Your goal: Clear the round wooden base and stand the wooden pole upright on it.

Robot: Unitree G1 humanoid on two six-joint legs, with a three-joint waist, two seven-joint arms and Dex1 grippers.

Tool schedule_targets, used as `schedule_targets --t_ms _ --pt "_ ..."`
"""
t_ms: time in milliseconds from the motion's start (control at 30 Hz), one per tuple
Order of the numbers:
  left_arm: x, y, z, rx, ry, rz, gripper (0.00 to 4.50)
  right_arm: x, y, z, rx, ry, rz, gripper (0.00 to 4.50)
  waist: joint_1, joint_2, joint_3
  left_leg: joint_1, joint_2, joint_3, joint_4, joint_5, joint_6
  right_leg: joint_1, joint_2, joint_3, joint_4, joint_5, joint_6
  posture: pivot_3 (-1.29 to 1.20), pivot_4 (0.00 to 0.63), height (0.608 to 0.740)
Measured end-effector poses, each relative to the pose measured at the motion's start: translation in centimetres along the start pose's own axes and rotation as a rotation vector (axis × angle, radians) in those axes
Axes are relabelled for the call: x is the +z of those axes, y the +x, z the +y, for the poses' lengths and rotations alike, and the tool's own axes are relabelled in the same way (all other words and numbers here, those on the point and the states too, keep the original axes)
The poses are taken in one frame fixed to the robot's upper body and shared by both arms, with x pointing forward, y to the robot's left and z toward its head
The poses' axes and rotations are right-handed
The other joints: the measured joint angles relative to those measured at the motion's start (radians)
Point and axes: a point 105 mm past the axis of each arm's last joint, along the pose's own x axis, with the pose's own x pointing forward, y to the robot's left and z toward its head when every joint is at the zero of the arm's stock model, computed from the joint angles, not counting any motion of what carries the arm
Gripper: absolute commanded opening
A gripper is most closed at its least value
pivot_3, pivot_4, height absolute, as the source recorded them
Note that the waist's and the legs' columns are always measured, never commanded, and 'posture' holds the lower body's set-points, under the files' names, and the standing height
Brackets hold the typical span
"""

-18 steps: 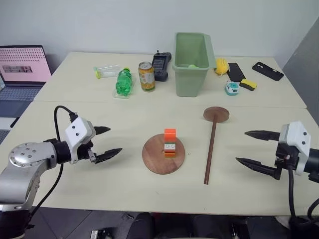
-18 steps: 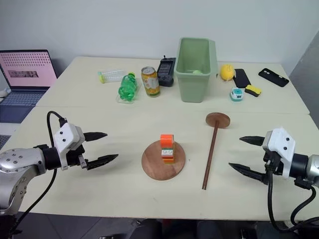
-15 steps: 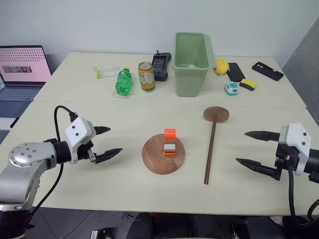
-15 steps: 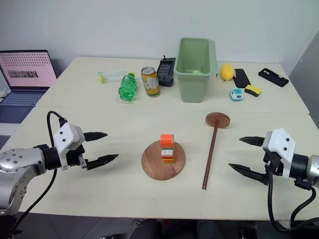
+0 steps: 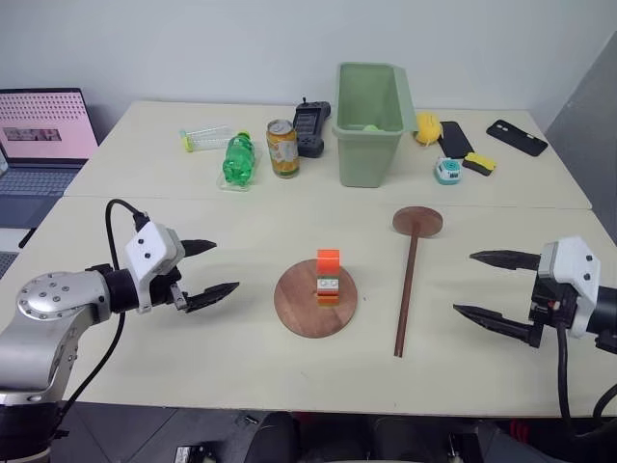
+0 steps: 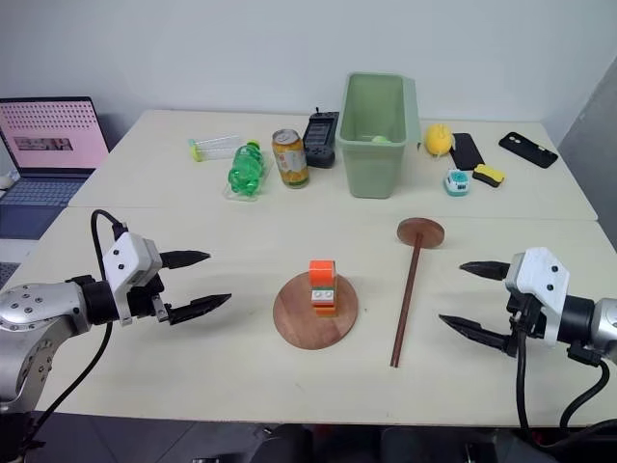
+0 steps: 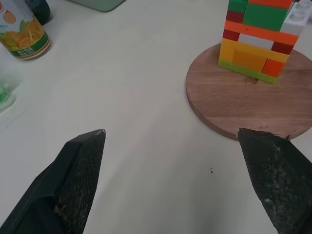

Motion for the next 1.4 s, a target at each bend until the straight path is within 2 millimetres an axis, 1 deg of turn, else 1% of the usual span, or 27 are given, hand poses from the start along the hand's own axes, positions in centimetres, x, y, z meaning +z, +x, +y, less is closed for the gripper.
schedule_targets --t_ms 100,233,500,667,767,867,1033,1100,1200,1300,1400 --pt "0.1 0.0 0.1 0.002 0.002 -0.003 4.50 1.0 -0.1 -0.8 -0.005 -0.020 -0.017 4.50 0.000 0.000 0.000 0.000 0.000 0.000 0.000 0.000 0.000 0.000 0.000 0.000 0.000 0.000 0.000 0.00 0.150 0.740" --pt "0.2 0.1 0.1 0.003 0.004 -0.013 4.50 1.4 -0.4 -1.5 -0.019 -0.023 -0.018 4.50 0.001 0.000 0.000 0.000 0.000 0.000 0.000 0.000 0.000 0.000 0.000 0.000 0.000 0.000 0.000 0.00 0.150 0.740" --pt "1.0 0.2 0.2 -0.009 -0.009 -0.057 4.50 1.3 -0.3 -1.4 -0.015 -0.015 -0.014 4.50 0.001 0.000 0.000 -0.001 0.000 0.000 0.000 0.000 0.000 0.000 0.000 0.000 0.000 0.000 0.000 0.00 0.150 0.740" --pt "2.3 0.4 0.1 -0.054 -0.015 -0.103 4.50 1.3 -0.2 -1.0 0.001 0.005 -0.022 4.50 0.001 0.000 0.000 -0.001 0.000 0.000 0.000 0.000 0.000 0.000 0.000 0.000 0.000 0.000 0.000 0.00 0.150 0.740" --pt "3.6 1.3 -0.7 -0.136 0.009 -0.127 4.50 1.7 0.1 -0.3 0.025 0.016 -0.036 4.50 0.002 0.000 0.000 -0.001 -0.001 0.000 0.000 0.000 0.000 0.000 0.000 0.000 0.000 0.000 0.000 0.00 0.150 0.740" --pt "5.3 2.7 -1.5 -0.216 0.022 -0.182 4.50 2.1 0.6 0.5 0.028 0.037 -0.071 4.50 0.002 0.000 0.000 -0.001 -0.001 0.000 0.001 0.000 0.000 0.001 0.001 -0.001 0.000 0.000 0.000 0.00 0.150 0.740" --pt "7.1 5.8 -2.8 -0.338 0.034 -0.253 4.50 2.2 1.9 2.5 0.031 0.097 -0.123 4.50 0.002 0.000 0.000 -0.002 -0.001 0.001 0.002 0.000 0.000 0.001 0.003 -0.001 0.000 0.000 0.000 0.00 0.150 0.740" --pt "7.2 6.8 -3.2 -0.385 0.021 -0.258 4.50 2.2 2.3 3.0 0.028 0.109 -0.127 4.50 0.001 0.000 0.000 -0.001 -0.001 0.001 0.002 0.000 0.000 0.001 0.003 -0.001 0.000 0.000 0.000 0.00 0.150 0.740" --pt "7.8 8.4 -3.9 -0.452 0.021 -0.272 4.50 2.5 2.6 3.2 0.010 0.113 -0.145 4.50 0.001 -0.001 0.000 -0.001 -0.002 0.001 0.003 0.000 0.000 0.001 0.004 -0.001 0.000 0.000 0.000 0.00 0.150 0.740" --pt "7.5 9.8 -4.0 -0.497 0.044 -0.256 4.50 2.6 2.9 3.3 -0.008 0.116 -0.151 4.50 -0.001 -0.001 0.000 -0.001 -0.003 0.001 0.003 0.000 0.000 0.001 0.005 -0.001 0.000 0.000 0.000 0.00 0.150 0.740" --pt "7.3 10.3 -4.3 -0.523 0.058 -0.250 4.50 2.7 3.0 3.4 -0.005 0.125 -0.155 4.50 -0.002 -0.001 0.000 -0.001 -0.002 0.001 0.003 0.000 0.000 0.001 0.005 -0.001 0.000 0.000 0.000 0.00 0.150 0.740"
